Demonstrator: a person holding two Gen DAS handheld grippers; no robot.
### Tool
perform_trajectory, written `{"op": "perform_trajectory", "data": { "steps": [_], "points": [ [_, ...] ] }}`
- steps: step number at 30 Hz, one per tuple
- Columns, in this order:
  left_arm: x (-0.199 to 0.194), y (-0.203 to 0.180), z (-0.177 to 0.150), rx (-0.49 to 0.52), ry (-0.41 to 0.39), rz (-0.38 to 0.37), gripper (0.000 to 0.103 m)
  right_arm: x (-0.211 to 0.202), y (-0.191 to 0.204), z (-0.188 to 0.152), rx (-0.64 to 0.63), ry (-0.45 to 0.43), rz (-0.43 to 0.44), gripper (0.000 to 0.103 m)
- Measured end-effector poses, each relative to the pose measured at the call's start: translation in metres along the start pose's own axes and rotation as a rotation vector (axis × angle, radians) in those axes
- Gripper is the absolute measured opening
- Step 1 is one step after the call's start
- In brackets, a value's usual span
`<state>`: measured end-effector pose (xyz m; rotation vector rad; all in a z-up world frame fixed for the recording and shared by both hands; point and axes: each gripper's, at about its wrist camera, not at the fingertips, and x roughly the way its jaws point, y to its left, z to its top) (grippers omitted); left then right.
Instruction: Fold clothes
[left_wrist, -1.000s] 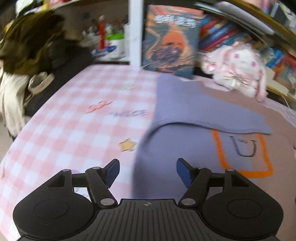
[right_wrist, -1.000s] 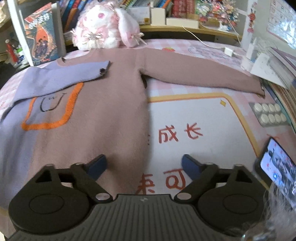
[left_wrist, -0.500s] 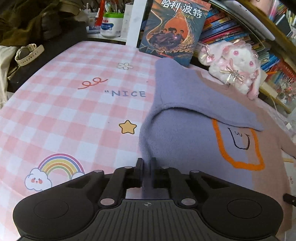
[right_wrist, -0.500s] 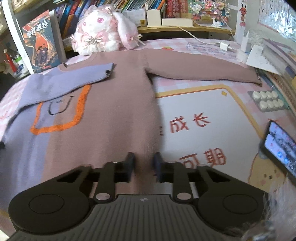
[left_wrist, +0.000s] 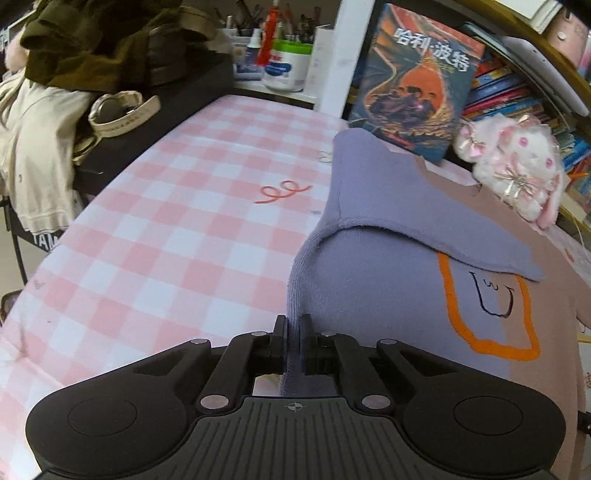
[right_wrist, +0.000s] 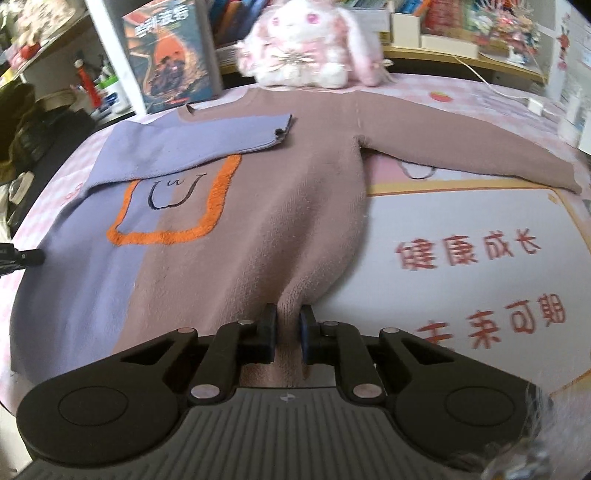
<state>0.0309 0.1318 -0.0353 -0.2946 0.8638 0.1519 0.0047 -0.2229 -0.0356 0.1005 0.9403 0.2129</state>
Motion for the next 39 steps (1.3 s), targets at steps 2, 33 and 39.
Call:
{"op": "perform_trajectory", "data": {
  "steps": [2,33,39],
  "points": [
    [0.0,0.008,0.001,-0.001,0.003,0.005,0.005,0.001,0.007,-0.001,-0.003,-0.001,-0.001,0.012],
    [-0.025,-0.112,-0.052,0.27,-0.055,-0.03,0.096,-0.045,-0.177,0.042,0.252,-0.189,-0.315,0.074],
    [-0.022,-0.133,-0.071,0.176,-0.037,0.061,0.096,-0.021,-0.225,0.065,0.26,-0.166,-0.255,0.072]
  ]
}}
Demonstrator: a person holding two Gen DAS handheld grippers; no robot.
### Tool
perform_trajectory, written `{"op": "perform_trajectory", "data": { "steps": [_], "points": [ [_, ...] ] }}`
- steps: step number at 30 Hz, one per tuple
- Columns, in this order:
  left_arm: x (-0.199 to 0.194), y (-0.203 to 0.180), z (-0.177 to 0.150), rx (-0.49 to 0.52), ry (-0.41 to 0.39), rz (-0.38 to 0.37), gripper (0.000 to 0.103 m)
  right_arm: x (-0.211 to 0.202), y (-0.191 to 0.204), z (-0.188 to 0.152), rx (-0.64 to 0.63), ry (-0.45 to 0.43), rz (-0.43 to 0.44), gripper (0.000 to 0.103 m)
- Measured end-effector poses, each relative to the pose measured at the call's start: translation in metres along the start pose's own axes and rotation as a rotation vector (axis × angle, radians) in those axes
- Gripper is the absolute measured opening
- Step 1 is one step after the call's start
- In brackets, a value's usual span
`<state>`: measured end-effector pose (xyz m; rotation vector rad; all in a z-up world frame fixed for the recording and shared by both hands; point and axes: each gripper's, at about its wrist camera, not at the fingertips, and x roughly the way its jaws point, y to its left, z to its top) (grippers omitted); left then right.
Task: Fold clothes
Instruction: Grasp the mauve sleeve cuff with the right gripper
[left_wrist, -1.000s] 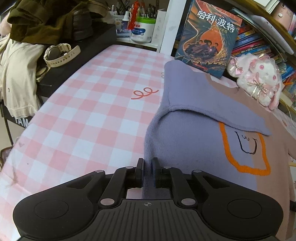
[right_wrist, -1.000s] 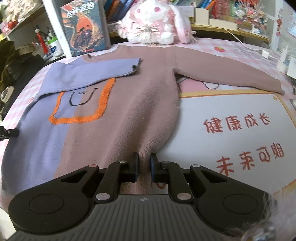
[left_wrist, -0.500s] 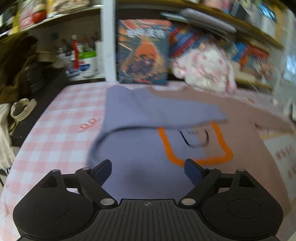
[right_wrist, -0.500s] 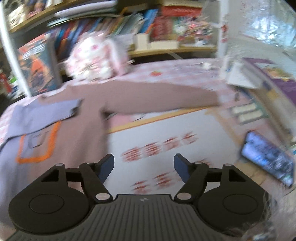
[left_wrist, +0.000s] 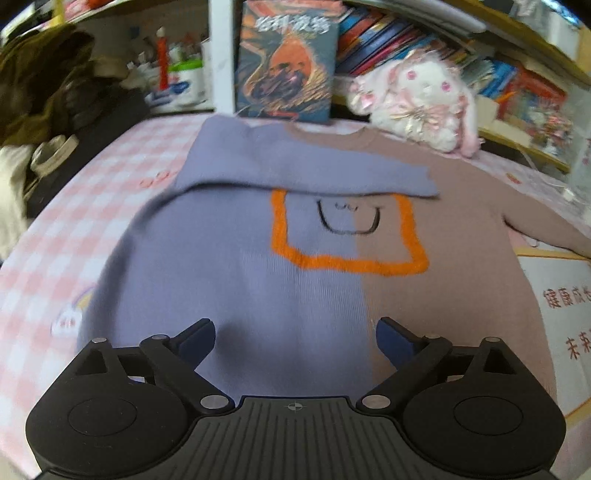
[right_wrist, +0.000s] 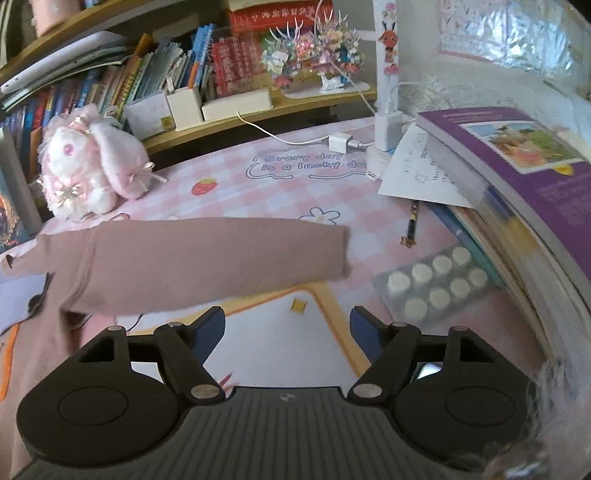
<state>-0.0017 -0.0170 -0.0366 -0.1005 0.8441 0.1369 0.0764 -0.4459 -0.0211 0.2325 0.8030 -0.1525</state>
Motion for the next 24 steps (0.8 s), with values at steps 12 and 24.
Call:
{"op": "perform_trajectory", "data": {
  "steps": [12,24],
  "points": [
    [-0.011,-0.027,-0.01,-0.042,0.025,0.113,0.096,0.06,-0.041,0.027,0.14,0.071,0.104,0.054],
    [-0.016,-0.033,-0.007,-0.045,0.019,0.13,0.096,0.078,-0.061,0.039,0.378,0.059,0.167,0.026]
  ]
}}
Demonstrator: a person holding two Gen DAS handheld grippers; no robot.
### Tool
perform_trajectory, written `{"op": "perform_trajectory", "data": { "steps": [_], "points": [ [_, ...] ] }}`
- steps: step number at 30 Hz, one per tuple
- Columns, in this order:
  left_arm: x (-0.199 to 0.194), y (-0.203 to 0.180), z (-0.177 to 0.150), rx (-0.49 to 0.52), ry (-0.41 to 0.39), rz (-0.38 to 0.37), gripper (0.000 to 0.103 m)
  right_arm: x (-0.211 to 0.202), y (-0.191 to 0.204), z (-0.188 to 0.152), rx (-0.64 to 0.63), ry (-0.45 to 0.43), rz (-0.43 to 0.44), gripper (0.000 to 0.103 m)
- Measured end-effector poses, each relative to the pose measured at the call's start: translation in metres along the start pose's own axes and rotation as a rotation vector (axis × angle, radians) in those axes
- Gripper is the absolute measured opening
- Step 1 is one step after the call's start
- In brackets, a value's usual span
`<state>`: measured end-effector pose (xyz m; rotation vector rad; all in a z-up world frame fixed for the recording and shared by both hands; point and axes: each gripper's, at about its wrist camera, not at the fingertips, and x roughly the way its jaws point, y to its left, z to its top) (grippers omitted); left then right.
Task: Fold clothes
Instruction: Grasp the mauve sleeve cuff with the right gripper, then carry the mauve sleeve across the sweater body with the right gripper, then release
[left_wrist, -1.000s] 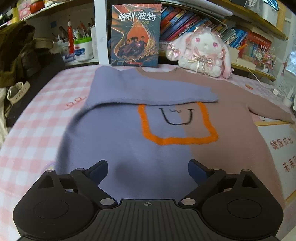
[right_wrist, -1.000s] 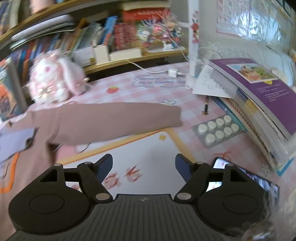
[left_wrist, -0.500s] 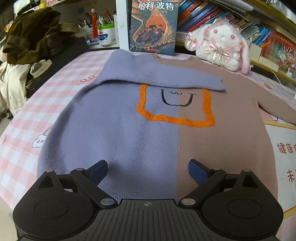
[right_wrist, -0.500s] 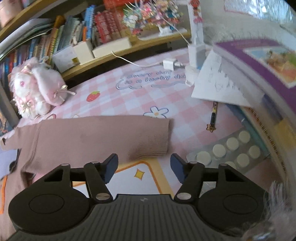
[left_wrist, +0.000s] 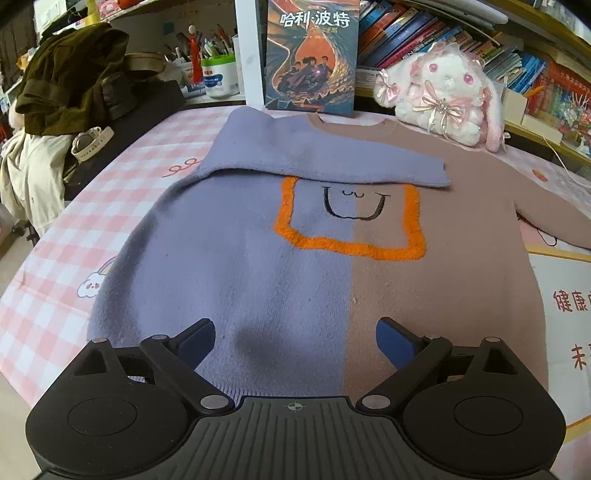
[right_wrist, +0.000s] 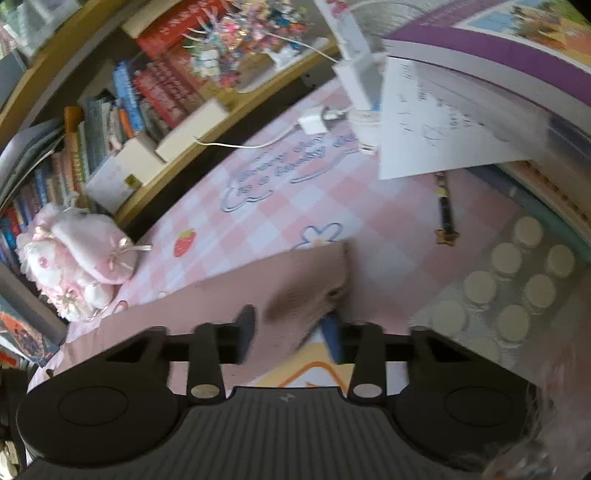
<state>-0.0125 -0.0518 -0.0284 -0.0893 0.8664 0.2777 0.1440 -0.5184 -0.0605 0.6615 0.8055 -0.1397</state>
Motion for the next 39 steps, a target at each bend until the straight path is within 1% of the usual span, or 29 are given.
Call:
{"op": "perform_trajectory", "data": {
  "steps": [1,2,4,7,9,14,19,23,27,31,35,39],
  "points": [
    [0.0,0.0,0.0,-0.001,0.0,0.001,0.096,0.001,-0.002,0.002,-0.001,0.014,-0.009,0.015],
    [0.0,0.0,0.0,-0.005,0.0,-0.002,0.096,0.002,-0.003,0.003,-0.006,0.031,-0.013,0.008],
    [0.0,0.001,0.0,-0.008,-0.004,-0.009,0.096,0.001,-0.002,0.006,-0.01,0.046,-0.007,0.006],
    [-0.001,0.002,-0.001,-0.01,-0.014,-0.022,0.096,-0.014,0.013,0.014,-0.046,0.015,0.032,0.005],
    [-0.001,0.005,-0.001,-0.007,-0.022,-0.033,0.096,-0.024,0.029,0.021,-0.074,-0.001,0.078,0.005],
    [-0.006,0.015,-0.003,0.015,-0.045,-0.054,0.096,-0.047,0.09,0.03,-0.173,-0.022,0.254,0.005],
    [-0.012,0.038,-0.002,0.017,-0.075,-0.074,0.096,-0.061,0.157,0.024,-0.255,-0.023,0.374,0.005],
    [-0.009,0.061,0.002,0.005,-0.082,-0.122,0.096,-0.069,0.21,0.007,-0.343,-0.035,0.412,0.005],
    [-0.006,0.075,0.006,0.048,-0.107,-0.199,0.096,-0.072,0.258,-0.014,-0.416,-0.036,0.412,0.005],
    [-0.004,0.091,0.013,0.088,-0.135,-0.254,0.096,-0.074,0.304,-0.037,-0.476,-0.04,0.406,0.005],
    [-0.005,0.109,0.02,0.111,-0.165,-0.285,0.096,-0.07,0.351,-0.064,-0.541,-0.041,0.426,0.005],
    [-0.005,0.131,0.025,0.108,-0.178,-0.298,0.096,-0.058,0.392,-0.095,-0.597,-0.033,0.433,0.005]
  ]
}}
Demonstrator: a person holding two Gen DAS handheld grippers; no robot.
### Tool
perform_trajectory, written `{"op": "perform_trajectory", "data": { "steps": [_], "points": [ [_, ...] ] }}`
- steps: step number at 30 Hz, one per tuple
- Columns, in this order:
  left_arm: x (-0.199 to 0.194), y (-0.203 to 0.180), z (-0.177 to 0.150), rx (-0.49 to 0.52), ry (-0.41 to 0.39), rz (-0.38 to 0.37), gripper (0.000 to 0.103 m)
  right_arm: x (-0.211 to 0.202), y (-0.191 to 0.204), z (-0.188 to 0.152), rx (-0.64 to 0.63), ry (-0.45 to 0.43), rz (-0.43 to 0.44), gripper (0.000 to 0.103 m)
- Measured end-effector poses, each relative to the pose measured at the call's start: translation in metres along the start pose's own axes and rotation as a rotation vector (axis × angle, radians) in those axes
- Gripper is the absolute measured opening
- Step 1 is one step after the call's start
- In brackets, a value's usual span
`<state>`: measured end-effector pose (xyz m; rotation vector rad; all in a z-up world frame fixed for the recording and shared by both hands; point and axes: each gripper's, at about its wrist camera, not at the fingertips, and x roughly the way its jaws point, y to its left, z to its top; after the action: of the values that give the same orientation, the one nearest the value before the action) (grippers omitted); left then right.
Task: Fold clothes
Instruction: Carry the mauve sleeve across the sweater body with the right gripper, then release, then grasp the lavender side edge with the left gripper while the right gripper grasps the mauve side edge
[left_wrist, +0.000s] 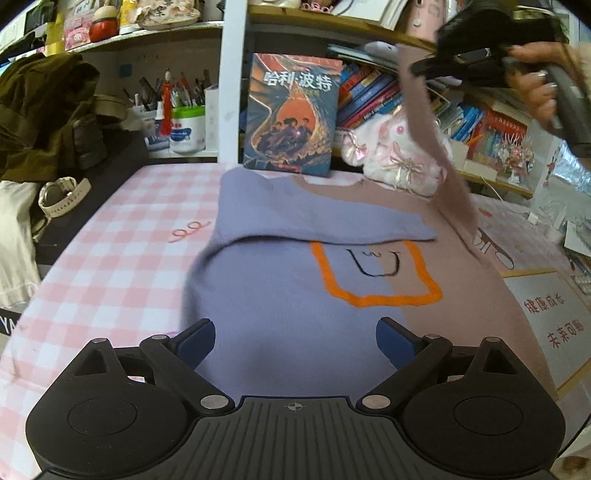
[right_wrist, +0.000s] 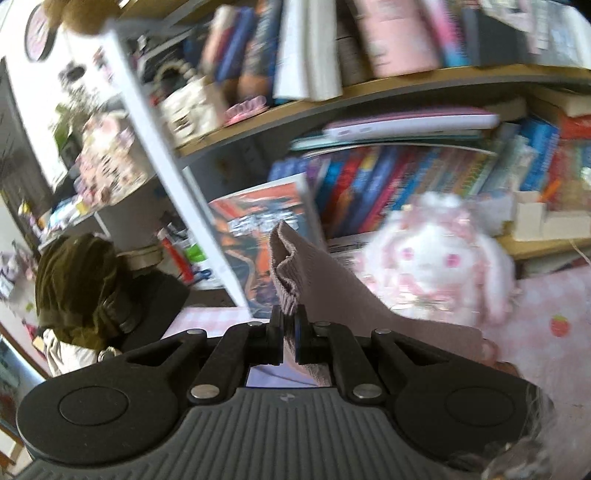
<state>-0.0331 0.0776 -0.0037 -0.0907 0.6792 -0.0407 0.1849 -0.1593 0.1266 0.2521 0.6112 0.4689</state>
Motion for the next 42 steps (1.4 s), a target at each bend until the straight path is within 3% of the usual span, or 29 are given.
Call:
{"op": "perform_trajectory", "data": {
  "steps": [8,14,18,19,20,21,26,32,35,37,42],
  "points": [
    [-0.002,0.033,0.0,-0.002,0.029,0.01,0.096,0.07,0.064,-0.035,-0.134,0.069,-0.037,0.005],
    [-0.001,0.044,-0.002,-0.003,0.055,0.013,0.096,0.107,0.078,-0.062,-0.17,0.139,-0.078,0.005],
    [0.0,0.05,-0.003,-0.011,0.067,0.017,0.096,0.118,0.084,-0.077,-0.181,0.17,-0.055,0.008],
    [0.001,0.051,-0.003,-0.016,0.071,0.017,0.096,0.118,0.085,-0.079,-0.191,0.171,-0.043,0.018],
    [0.001,0.053,-0.003,-0.021,0.075,0.017,0.096,0.117,0.086,-0.081,-0.202,0.17,-0.03,0.043],
    [0.002,0.055,-0.003,-0.03,0.08,0.017,0.096,0.114,0.086,-0.083,-0.206,0.161,-0.02,0.05],
    [0.007,0.066,-0.003,-0.072,0.111,0.043,0.096,0.074,0.069,-0.098,-0.199,0.189,0.007,0.053],
    [0.004,0.083,-0.007,-0.157,0.123,0.036,0.093,0.001,0.018,-0.147,-0.141,0.259,-0.164,0.054],
    [0.002,0.087,-0.009,-0.179,0.138,0.027,0.085,-0.039,-0.008,-0.174,-0.084,0.29,-0.249,0.054],
    [0.001,0.085,-0.011,-0.19,0.151,0.028,0.078,-0.062,-0.023,-0.189,-0.04,0.297,-0.291,0.054],
    [0.0,0.078,-0.017,-0.232,0.187,0.033,0.074,-0.11,-0.054,-0.218,0.096,0.289,-0.362,0.054]
  ]
}}
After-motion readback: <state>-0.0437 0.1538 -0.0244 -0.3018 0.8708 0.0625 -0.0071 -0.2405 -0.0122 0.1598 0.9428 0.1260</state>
